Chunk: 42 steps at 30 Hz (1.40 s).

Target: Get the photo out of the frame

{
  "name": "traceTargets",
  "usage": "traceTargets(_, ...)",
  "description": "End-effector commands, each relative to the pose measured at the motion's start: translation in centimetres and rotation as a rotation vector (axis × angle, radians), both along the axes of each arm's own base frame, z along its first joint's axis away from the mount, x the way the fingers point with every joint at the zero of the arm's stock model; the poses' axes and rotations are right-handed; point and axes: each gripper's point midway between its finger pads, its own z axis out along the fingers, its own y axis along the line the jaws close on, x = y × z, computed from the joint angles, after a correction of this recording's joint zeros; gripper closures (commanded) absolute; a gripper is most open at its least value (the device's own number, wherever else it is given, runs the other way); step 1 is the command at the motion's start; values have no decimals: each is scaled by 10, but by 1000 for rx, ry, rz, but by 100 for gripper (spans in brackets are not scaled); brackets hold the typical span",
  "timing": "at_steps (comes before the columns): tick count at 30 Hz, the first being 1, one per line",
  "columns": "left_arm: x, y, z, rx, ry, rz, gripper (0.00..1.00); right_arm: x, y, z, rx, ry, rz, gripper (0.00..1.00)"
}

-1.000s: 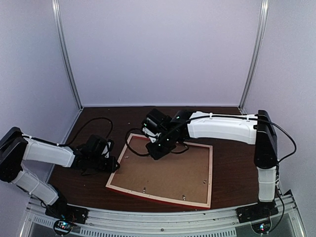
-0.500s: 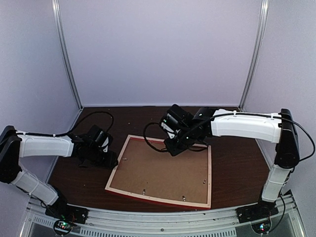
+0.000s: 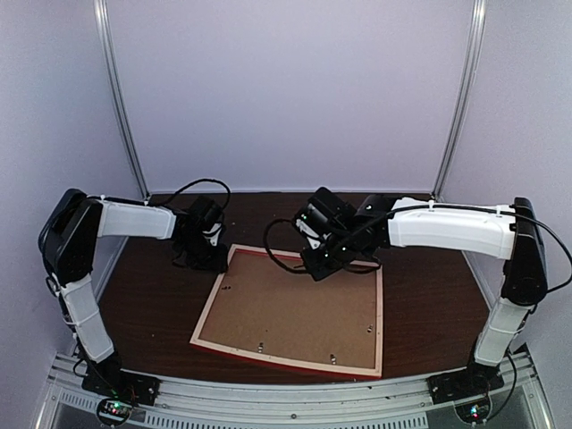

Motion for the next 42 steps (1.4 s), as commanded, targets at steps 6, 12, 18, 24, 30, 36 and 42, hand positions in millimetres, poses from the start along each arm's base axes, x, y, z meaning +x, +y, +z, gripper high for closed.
traceTargets(6, 4, -4, -21, -5, 65, -13, 64, 24, 16, 19, 104, -35, -21, 100)
traceTargets(12, -10, 10, -34, 14, 84, 33, 74, 40, 32, 10, 115, -21, -18, 100)
traceTargets(18, -30, 20, -42, -6, 100, 75, 77, 51, 54, -2, 128, 2, -3, 100)
traceTargets(24, -49, 27, -45, -29, 115, 101, 77, 62, 66, -19, 123, 14, -20, 100)
traceTargets(30, -58, 30, -44, -48, 114, 116, 77, 69, 71, -32, 111, 21, -32, 100)
traceTargets(36, -63, 30, -48, -59, 121, 115, 78, 74, 76, -40, 105, 26, -39, 100)
traceTargets(42, -63, 29, -46, -64, 118, 113, 78, 77, 75, -50, 84, 29, -51, 100)
